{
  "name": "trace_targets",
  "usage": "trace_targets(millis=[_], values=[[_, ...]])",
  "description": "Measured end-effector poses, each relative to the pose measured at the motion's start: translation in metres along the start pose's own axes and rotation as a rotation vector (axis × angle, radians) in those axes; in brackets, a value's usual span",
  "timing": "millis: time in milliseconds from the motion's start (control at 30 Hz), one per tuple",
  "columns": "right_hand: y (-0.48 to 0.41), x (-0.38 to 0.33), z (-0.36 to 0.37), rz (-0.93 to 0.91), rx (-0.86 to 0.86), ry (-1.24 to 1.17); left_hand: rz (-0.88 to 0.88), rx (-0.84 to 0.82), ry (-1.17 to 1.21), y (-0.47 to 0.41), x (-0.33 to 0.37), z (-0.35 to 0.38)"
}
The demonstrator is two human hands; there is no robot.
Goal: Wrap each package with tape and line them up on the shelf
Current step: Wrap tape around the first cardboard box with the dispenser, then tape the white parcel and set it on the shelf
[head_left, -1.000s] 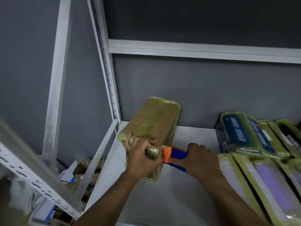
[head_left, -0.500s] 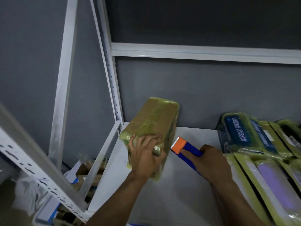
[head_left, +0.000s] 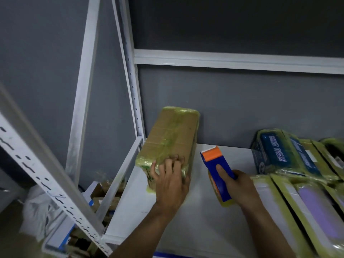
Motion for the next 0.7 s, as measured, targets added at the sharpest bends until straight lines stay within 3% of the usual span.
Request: trace_targets(millis=[100,300,533,700], values=[[0.0,0.001,0.005,0.002,-0.016,-0.007,-0.019,0.058,-0.008,0.001,-0.015,-0.003],[0.007,-0.002,0.02,0.012,-0.067,-0.093,-0.018,0.008,-0.059,-0.025,-0.034,0.009],[0.016,0.005,0.024,0.081,-0.083,-0.079,-0.062,-0.19,-0.205,-0.062,-0.063,0.046],[0.021,0.004,0.024,0.084,-0.064,-0.123,-0.041,-0.283,-0.139,-0.071,-0.067,0.063]])
Point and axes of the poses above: each hand's wrist, its own y-axis away from the middle knuckle, its own z-axis out of the palm, x = y × z, the point moved 8 cm from there along -y, towards the middle knuckle, and after that the axes turned 14 degrees about -y, right-handed, at the moved point
